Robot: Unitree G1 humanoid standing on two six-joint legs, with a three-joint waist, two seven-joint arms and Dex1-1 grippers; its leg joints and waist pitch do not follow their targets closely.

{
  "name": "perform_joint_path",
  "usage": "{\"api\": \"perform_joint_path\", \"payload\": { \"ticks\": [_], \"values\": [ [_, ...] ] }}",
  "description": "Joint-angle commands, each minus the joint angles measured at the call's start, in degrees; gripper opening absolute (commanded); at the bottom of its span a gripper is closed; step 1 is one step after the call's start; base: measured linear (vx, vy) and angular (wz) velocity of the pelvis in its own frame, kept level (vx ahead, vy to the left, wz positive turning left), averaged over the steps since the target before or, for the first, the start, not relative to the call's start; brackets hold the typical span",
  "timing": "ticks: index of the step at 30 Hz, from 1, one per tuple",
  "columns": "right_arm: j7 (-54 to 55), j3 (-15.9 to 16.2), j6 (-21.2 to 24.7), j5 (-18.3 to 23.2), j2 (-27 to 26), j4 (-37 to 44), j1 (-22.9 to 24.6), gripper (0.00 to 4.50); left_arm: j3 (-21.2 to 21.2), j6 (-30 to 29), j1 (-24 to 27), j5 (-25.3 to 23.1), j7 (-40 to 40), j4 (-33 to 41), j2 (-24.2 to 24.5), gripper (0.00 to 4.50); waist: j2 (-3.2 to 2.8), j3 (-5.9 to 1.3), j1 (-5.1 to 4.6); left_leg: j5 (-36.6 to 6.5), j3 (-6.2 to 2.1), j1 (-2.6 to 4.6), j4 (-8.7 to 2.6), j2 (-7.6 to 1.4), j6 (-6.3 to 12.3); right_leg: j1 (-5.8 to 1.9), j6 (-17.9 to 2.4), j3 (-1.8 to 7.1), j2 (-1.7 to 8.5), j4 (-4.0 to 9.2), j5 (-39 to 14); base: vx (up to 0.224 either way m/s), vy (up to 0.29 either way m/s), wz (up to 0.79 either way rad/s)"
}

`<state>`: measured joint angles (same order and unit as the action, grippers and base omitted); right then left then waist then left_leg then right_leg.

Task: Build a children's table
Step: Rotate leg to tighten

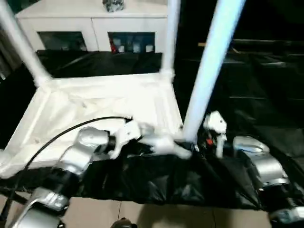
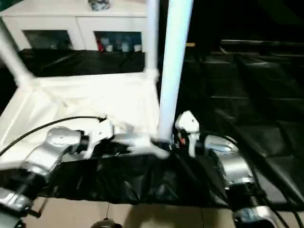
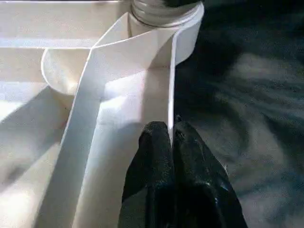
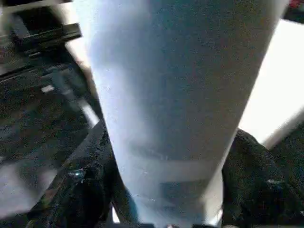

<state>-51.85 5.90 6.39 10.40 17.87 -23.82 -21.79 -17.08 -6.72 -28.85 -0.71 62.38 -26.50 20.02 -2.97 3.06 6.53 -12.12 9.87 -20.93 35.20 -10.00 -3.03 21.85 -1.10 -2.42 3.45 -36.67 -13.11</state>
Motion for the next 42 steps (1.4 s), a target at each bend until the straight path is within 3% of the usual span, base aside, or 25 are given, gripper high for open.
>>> {"api": "perform_joint_path", "payload": {
  "ticks": [1, 6, 8, 13, 16, 18, 20, 22, 28, 31, 36, 38, 41, 42],
  "values": [
    [9.73, 2.38, 3.41, -2.28, -7.00, -5.26, -0.74, 2.62, 1.43, -2.40, -4.53, -0.15, -9.19, 1.43, -5.38, 0.00, 0.19, -3.10, -0.62, -10.95, -1.38, 0.67, -5.05, -3.27, -0.20, -2.07, -12.62, 2.78, 5.26, 5.34, -12.18, 0.000, 0.000, 0.00],
    [23.42, -0.62, 3.72, -3.29, -14.23, -10.63, -4.50, 2.62, 1.27, -4.01, -6.99, -2.54, -16.72, -1.10, -10.13, 0.00, 0.43, -3.24, -1.51, -9.97, -1.47, 0.44, -5.05, -3.08, -0.51, -1.95, -11.66, 2.84, 5.23, 5.49, -12.13, 0.000, 0.000, 0.00],
    [28.29, -2.74, 3.60, -2.59, -17.37, -13.58, -6.47, 2.62, 1.29, -3.81, -7.58, -2.79, -18.71, -1.95, -12.23, 0.00, 0.34, -3.38, -1.60, -8.54, -1.37, 0.28, -4.89, -2.94, -0.18, -2.05, -11.80, 2.85, 5.24, 5.37, -9.63, 0.000, 0.000, 0.00],
    [28.92, -3.61, 2.26, -2.56, -19.49, -15.10, -8.02, 2.62, 0.74, -2.22, -7.41, -3.38, -18.66, -2.31, -12.63, 0.00, -0.09, -3.75, -1.53, -5.55, -1.32, 0.10, -4.67, -2.96, 1.37, -2.32, -12.65, 2.66, 5.11, 4.74, -1.80, 0.000, 0.000, 0.00],
    [28.22, -4.73, 2.26, -1.89, -19.78, -15.39, -8.61, 3.34, 0.22, -0.19, -6.60, -3.59, -17.29, -2.61, -11.54, 0.00, -0.07, -3.72, -1.63, -5.73, -1.27, 0.12, -4.72, -3.03, 1.95, -2.40, -13.19, 2.63, 5.10, 4.73, -0.27, 0.000, 0.000, 0.00],
    [27.54, -4.80, 2.17, -1.95, -19.47, -15.14, -8.67, 3.40, -0.10, 0.80, -6.20, -3.79, -16.12, -2.59, -10.80, 0.00, -0.08, -3.63, -1.74, -7.09, -1.34, 0.16, -4.93, -3.10, 1.89, -2.42, -13.17, 2.64, 5.18, 4.88, -1.66, 0.000, 0.000, 0.00],
    [26.69, -2.64, -0.08, -4.60, -17.69, -14.12, -8.28, 3.67, -0.21, 2.04, -5.95, -3.90, -15.05, -2.65, -9.81, 0.00, -0.30, -3.63, -1.75, -7.45, -1.29, 0.28, -4.90, -3.11, 1.53, -2.40, -13.16, 2.70, 5.25, 4.99, -2.46, 0.000, 0.000, 0.00],
    [24.05, -0.82, -1.75, -6.00, -15.67, -12.79, -7.60, 3.67, 0.10, 2.93, -5.64, -2.93, -13.02, -2.39, -9.02, 0.00, -0.09, -3.76, -1.70, -6.22, -1.26, 0.05, -4.76, -2.94, 1.64, -2.62, -12.99, 2.65, 5.22, 4.88, -1.38, 0.000, 0.000, 0.00],
    [12.41, 2.13, -1.64, -6.26, -9.96, -9.35, -5.77, 3.67, 1.55, 2.81, -3.89, 1.78, -5.11, -0.10, -6.94, 0.00, -0.04, -3.92, -1.46, -3.26, -1.17, -0.11, -4.41, -3.03, 4.37, -2.74, -14.29, 2.47, 5.04, 4.23, 4.26, 0.000, 0.000, 0.00],
    [1.85, 4.75, -2.36, -5.67, -5.26, -6.50, -4.35, 3.67, 1.05, 3.34, -2.92, 2.22, -0.77, 0.60, -4.07, 0.00, 0.04, -3.82, -1.14, -4.32, -1.13, -0.02, -4.41, -3.26, 5.05, -2.68, -14.70, 2.39, 5.02, 4.29, 2.89, 0.000, 0.000, 0.00],
    [-6.16, 6.44, -1.96, -3.78, -1.87, -3.93, -3.39, 3.67, 0.89, 3.08, -2.15, 2.85, 2.93, 1.16, -2.03, 0.00, 0.07, -3.73, -0.93, -5.42, -0.99, 0.07, -4.43, -3.52, 5.59, -2.47, -15.10, 2.44, 5.14, 4.41, 0.63, 0.000, 0.000, 0.00],
    [-11.84, 7.71, -0.83, -2.48, 0.36, -1.78, -2.84, 3.67, 0.64, 2.78, -1.69, 3.27, 5.60, 1.49, -0.52, 0.00, 0.68, -3.61, -0.73, -5.13, -0.94, 0.03, -4.46, -3.49, 5.93, -2.50, -14.94, 2.47, 5.10, 4.45, -0.31, 0.000, 0.000, 0.00],
    [-18.37, 9.21, 0.72, -1.38, 2.82, 0.07, -2.64, 3.67, 0.39, 3.14, -1.46, 3.49, 8.62, 1.55, 1.52, 0.00, 0.75, -3.51, -0.58, -5.08, -0.93, 0.01, -4.51, -3.51, 6.20, -2.32, -14.70, 2.47, 5.09, 4.50, -1.31, 0.000, 0.000, 0.00],
    [-19.17, 9.37, 1.05, -1.30, 3.07, 0.28, -2.65, 3.44, 0.40, 3.15, -1.43, 3.61, 9.10, 1.60, 1.80, 0.00, 0.94, -3.41, -0.59, -5.27, -0.87, 0.02, -4.54, -3.50, 6.27, -2.21, -14.71, 2.49, 5.08, 4.59, -1.52, 0.000, 0.000, 0.00]
  ]
}}
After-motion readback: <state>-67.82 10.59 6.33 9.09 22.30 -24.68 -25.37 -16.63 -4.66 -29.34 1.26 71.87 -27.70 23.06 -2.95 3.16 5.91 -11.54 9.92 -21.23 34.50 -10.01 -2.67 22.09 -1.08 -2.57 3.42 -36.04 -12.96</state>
